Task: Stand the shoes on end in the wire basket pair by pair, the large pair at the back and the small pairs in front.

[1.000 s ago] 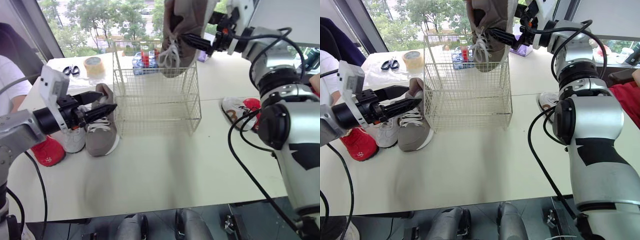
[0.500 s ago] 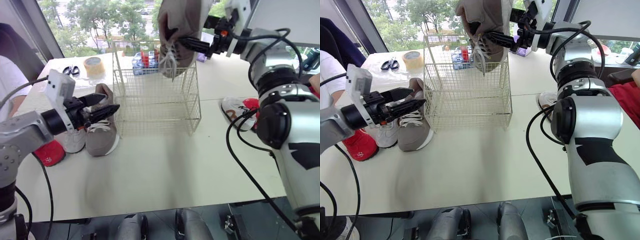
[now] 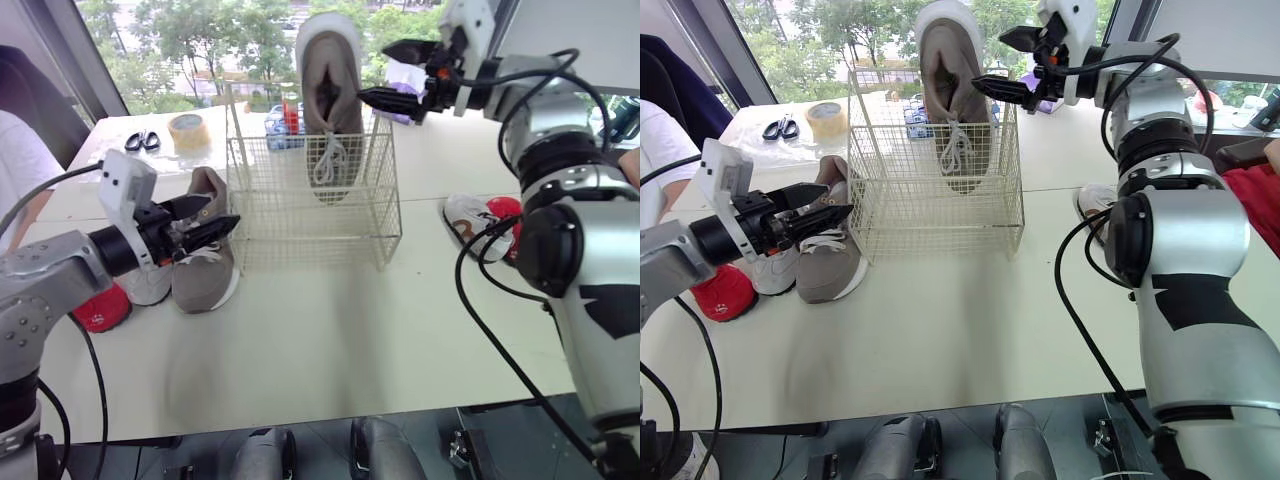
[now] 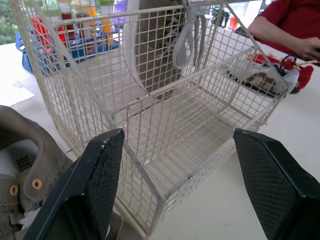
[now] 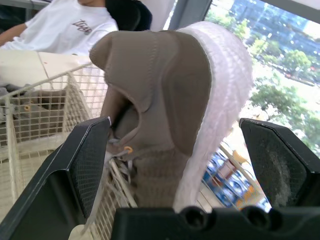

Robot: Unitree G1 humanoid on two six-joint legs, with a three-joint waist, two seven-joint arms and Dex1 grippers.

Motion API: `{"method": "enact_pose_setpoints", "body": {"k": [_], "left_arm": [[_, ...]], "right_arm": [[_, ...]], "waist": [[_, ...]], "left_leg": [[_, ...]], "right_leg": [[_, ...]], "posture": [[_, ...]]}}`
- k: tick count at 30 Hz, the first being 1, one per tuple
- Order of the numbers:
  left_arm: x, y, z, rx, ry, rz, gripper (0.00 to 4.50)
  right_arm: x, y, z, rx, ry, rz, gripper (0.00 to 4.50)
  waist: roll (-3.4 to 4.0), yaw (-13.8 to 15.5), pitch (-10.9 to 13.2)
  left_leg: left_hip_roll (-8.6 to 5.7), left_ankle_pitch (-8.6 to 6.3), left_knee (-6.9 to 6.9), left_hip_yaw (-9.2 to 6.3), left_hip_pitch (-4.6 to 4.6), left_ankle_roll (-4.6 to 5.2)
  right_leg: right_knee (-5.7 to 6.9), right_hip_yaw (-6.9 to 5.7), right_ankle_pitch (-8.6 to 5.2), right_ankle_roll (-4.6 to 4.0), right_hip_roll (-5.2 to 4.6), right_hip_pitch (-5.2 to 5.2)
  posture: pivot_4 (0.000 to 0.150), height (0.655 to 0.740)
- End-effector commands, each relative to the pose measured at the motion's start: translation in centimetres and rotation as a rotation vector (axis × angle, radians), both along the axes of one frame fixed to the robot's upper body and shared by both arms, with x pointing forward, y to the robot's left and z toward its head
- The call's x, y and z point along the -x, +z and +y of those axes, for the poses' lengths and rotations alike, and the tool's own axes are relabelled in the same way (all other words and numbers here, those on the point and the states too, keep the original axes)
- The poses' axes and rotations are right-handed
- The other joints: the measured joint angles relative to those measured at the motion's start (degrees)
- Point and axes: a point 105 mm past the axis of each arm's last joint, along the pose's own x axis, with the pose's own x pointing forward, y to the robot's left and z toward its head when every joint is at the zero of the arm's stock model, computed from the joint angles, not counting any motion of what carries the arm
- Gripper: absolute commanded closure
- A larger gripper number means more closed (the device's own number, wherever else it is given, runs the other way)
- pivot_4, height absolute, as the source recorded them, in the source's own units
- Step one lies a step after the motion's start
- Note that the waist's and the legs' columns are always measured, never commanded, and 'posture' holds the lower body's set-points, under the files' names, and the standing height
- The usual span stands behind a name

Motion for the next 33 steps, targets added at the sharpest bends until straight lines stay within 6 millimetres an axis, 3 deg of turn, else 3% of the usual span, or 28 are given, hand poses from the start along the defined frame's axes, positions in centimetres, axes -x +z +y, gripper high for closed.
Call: {"method": "enact_pose_setpoints", "body": {"k": [1,4,7,10,14,18,24,29,33], "left_arm": [[0.2,2.6,1.2,0.033,0.037,-0.075,0.94],[-1.3,3.6,3.7,0.024,0.183,-0.084,0.94],[-3.8,4.7,7.1,0.001,0.396,-0.046,0.94],[-5.5,3.8,8.4,0.019,0.435,0.172,0.94],[-8.4,2.6,9.0,-0.104,0.443,0.328,0.94],[-11.6,2.5,8.5,-0.169,0.446,0.364,0.94],[-14.0,1.5,6.9,-0.237,0.427,0.407,0.94],[-15.1,-0.4,6.1,-0.304,0.449,0.408,0.94],[-15.5,-3.4,4.7,-0.333,0.408,0.452,0.94]], "right_arm": [[1.1,2.0,-2.5,-0.055,-0.003,-0.057,0.05],[1.6,2.6,-3.9,-0.074,-0.018,-0.072,0.05],[3.3,2.6,-3.7,-0.042,0.126,-0.004,0.05],[5.6,0.7,-2.5,0.092,0.311,0.115,0.05],[12.3,-4.0,1.2,0.238,0.579,0.302,0.05],[17.0,-7.1,3.7,0.231,0.676,0.4,0.05],[20.0,-11.8,4.5,0.332,0.584,0.466,0.05],[21.7,-12.9,4.5,0.369,0.545,0.474,0.05],[21.2,-12.3,4.6,0.312,0.492,0.46,0.05]], "waist": [[0.0,0.0,0.0],[0.0,-0.2,0.0],[0.01,-0.4,0.0],[-0.02,-0.3,0.0],[-0.2,0.4,-0.1],[-0.22,0.9,-0.1],[-0.38,1.6,-0.1],[-0.51,1.5,-0.1],[-0.55,1.6,-0.1]], "left_leg": [[0.0,0.0,0.0,0.0,0.0,0.0],[0.0,0.0,0.0,0.01,0.02,0.0],[0.0,0.02,-0.01,0.01,0.08,-0.02],[0.01,0.03,-0.02,0.04,0.15,-0.02],[-0.01,0.03,-0.03,-0.08,0.17,-0.03],[-0.23,0.05,0.1,0.0,0.07,-0.05],[-0.21,-0.03,0.18,0.03,-0.05,0.09],[-0.03,-0.19,0.64,-0.03,-0.32,0.34],[0.02,-0.47,0.85,-0.17,-0.33,0.83]], "right_leg": [[0.0,0.0,0.0,0.0,0.0,0.0],[0.02,0.0,0.0,0.0,0.0,-0.01],[0.03,0.0,0.0,0.0,0.04,-0.01],[0.1,0.02,0.0,0.01,0.1,0.05],[0.09,-0.02,-0.03,0.08,0.08,0.26],[0.18,0.03,-0.05,0.11,0.09,0.18],[0.06,0.01,-0.05,0.11,0.08,0.13],[0.09,0.03,-0.05,0.12,0.08,-0.07],[0.12,0.03,-0.05,0.11,0.04,0.02]], "posture": [[0.15,0.74],[0.15,0.74],[0.15,0.74],[0.15,0.74],[0.15,0.74],[0.15,0.74],[0.15,0.74],[0.15,0.74],[0.15,0.74]]}}
